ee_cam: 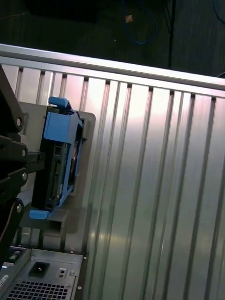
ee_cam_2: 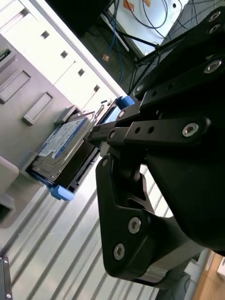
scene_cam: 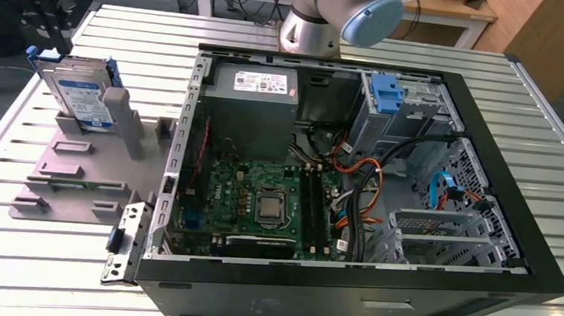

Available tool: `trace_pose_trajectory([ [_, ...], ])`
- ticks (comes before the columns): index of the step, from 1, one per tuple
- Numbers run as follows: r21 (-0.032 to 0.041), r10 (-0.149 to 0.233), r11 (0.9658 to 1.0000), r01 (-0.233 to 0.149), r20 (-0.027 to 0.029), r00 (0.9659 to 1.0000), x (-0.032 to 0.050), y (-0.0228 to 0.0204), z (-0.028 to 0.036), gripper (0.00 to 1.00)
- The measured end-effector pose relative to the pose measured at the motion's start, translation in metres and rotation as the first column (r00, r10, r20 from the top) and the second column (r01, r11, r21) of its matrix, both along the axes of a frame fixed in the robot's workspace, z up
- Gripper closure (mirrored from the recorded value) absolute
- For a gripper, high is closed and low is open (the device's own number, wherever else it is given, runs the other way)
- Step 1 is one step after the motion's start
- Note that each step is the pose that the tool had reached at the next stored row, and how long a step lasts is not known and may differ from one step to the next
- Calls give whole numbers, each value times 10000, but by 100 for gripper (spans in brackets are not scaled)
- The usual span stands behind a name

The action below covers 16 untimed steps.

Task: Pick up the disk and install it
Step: 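Pick up the disk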

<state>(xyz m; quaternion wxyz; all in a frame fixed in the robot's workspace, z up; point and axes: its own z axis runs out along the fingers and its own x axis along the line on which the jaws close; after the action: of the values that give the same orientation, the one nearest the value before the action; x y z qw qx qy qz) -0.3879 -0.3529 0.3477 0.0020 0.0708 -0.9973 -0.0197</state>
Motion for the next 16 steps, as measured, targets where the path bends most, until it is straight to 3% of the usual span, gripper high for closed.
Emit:
trace_pose_trajectory([
  [4, 0, 728, 9973, -728, 0, 9973, 0, 0, -2, 89],
  [8, 0, 1443, 9895, -1443, 0, 9895, 0, 0, -6, 89],
  [12, 0, 2168, 9762, -2168, 0, 9762, 0, 0, -9, 89],
  [16, 0, 2873, 9578, -2873, -1, 9578, 0, 0, -11, 89],
])
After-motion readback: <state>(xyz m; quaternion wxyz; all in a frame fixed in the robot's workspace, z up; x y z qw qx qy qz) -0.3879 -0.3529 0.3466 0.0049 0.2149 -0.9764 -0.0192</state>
